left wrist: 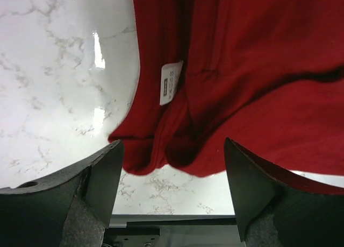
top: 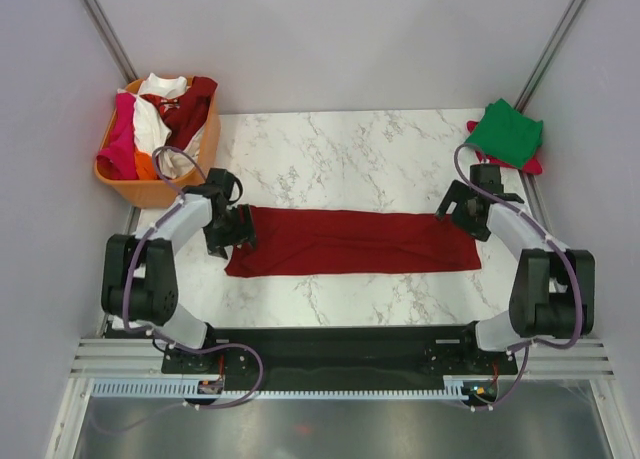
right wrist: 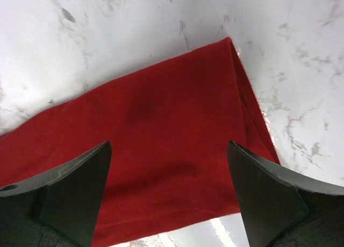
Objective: Fold and stack the t-shirts
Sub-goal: Fold the tshirt
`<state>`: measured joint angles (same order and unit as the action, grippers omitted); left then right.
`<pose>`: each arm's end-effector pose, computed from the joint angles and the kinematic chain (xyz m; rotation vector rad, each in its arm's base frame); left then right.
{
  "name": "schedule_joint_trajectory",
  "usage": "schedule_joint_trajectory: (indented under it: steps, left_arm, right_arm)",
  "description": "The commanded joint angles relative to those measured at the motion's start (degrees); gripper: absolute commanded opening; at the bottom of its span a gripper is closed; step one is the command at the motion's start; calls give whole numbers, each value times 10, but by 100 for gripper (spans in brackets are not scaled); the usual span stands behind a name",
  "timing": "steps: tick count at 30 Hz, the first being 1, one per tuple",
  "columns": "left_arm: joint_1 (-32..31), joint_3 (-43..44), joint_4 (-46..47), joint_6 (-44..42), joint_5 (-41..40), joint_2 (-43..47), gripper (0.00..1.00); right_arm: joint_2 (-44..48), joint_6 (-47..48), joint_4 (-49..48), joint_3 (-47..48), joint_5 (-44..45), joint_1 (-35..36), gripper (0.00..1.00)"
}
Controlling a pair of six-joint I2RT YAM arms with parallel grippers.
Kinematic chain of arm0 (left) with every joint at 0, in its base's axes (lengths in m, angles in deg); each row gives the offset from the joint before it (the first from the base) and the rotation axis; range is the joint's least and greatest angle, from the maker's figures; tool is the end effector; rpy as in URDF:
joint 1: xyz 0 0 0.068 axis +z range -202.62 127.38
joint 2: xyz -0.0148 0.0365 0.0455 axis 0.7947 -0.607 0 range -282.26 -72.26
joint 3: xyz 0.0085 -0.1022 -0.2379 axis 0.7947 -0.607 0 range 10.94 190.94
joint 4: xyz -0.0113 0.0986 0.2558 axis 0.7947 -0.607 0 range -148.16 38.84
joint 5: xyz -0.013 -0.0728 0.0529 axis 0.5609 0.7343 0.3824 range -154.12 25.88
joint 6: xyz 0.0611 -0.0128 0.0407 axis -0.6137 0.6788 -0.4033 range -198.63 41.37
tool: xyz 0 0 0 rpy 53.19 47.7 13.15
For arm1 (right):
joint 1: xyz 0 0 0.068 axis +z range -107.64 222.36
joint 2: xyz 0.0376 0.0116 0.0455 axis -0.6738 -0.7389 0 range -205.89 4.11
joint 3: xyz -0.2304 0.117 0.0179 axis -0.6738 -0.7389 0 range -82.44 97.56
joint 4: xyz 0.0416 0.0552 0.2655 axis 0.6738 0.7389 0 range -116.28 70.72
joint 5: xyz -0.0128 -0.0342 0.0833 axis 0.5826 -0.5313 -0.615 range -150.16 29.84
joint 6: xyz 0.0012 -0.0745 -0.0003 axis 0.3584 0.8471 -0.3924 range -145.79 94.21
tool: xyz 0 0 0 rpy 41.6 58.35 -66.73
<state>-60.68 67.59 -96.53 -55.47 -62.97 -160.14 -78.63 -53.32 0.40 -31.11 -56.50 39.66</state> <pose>0.2918 -0.0425 0.1474 -0.3803 2.8944 -0.1206 0.3121 -0.0186 0.1618 0.6966 2.4877 0.0782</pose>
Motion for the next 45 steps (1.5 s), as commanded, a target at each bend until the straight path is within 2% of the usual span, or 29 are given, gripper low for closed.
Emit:
schedule_joint_trajectory:
  steps: [1, 6, 8, 9, 14, 15, 17, 19, 20, 21, 22, 23, 24, 25, 26, 27, 28, 29, 30, 33, 36, 37, 40, 41, 44, 45]
  left_arm:
    - [-6, 27, 25, 28, 6, -43, 77]
    - [-11, 59, 28, 39, 3, -112, 75]
    - [-15, 71, 31, 43, -6, -129, 52]
    - [-16, 86, 31, 44, -6, -142, 36]
    - [-21, 176, 31, 44, -6, -237, 35]
    - [-21, 224, 26, 38, -10, -252, 3]
    - [-21, 291, 13, 31, -24, -317, 2]
    - [-22, 429, -16, 13, -15, -376, 2]
    - [-23, 491, -30, 8, -12, -453, 2]
    - [-23, 633, -47, -4, 12, -495, 2]
    - [-24, 712, -64, -6, 31, -538, 2]
    - [-25, 799, -67, -4, 92, -594, 7]
    - [-26, 958, -59, 19, 127, -685, 13]
    - [-25, 1014, -5, 39, 170, -725, 27]
    - [-24, 1039, 37, 66, 238, -741, 44]
    - [-26, 986, 86, 114, 262, -716, 89]
    - [-28, 931, 156, 135, 278, -689, 100]
    - [-30, 881, 242, 145, 274, -663, 100]
    - [-37, 838, 257, 141, 264, -626, 100]
    - [-41, 842, 252, 115, 273, -593, 100]
    - [-41, 794, 238, 68, 251, -508, 100]
    - [-41, 777, 237, 52, 237, -451, 100]
    - [-46, 713, 226, -1, 158, -366, 100]
    - [-49, 695, 220, -15, 107, -316, 100]
    - [-57, 683, 175, -60, 2, -255, 100]
    - [-57, 684, 164, -74, -10, -248, 100]
  right_arm:
    - [-44, 4, -29, 7, -32, 8, 96]
    - [-76, 1, -54, -6, -36, 17, 96]
    - [-80, 1, -59, -15, -36, 22, 96]
    - [-81, -2, -65, -29, -36, 23, 96]
    - [-53, -26, -90, -104, -89, 59, 96]
    - [-31, -39, -95, -114, -100, 67, 96]
    - [-6, -53, -94, -142, -102, 100, 96]
    - [38, -94, -91, -161, -98, 146, 96]
    - [59, -122, -88, -186, -87, 175, 97]
    - [107, -147, -98, -201, -77, 210, 97]
    - [129, -177, -101, -213, -67, 249, 98]
    - [149, -250, -115, -236, -58, 340, 98]
    - [171, -273, -156, -239, -52, 388, 98]
    - [171, -294, -153, -230, -40, 468, 98]
    - [166, -304, -137, -188, 0, 496, 98]
    - [148, -300, -98, -162, 13, 518, 98]
    - [140, -292, -88, -139, 16, 555, 98]
    - [137, -269, -75, -99, 23, 570, 98]
    - [132, -257, -60, -78, 30, 583, 98]
    - [135, -205, 0, -5, 73, 603, 98]
    - [145, -149, 28, 40, 132, 604, 98]
    - [145, -136, 34, 48, 147, 604, 98]
    - [126, -104, 99, 94, 245, 601, 98]
    - [116, -106, 134, 109, 272, 597, 98]
    - [115, -96, 139, 87, 260, 546, 98]
    - [115, -94, 139, 80, 249, 531, 98]
